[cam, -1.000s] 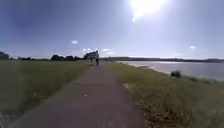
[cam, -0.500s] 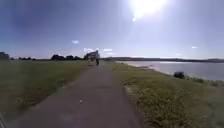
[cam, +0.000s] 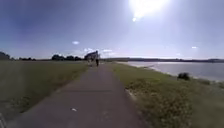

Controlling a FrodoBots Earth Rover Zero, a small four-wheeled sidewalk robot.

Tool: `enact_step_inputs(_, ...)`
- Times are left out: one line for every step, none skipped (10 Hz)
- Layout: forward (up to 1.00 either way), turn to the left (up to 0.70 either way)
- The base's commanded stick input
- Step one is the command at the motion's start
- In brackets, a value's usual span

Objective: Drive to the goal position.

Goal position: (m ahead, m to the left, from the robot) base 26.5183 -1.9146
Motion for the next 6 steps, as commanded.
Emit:
enact_step_inputs(0.50, 0.00)
enact_step_inputs(0.50, 0.00)
enact_step_inputs(0.50, 0.00)
enact_step_inputs(0.50, 0.00)
enact_step_inputs(0.50, 0.00)
enact_step_inputs(0.50, 0.00)
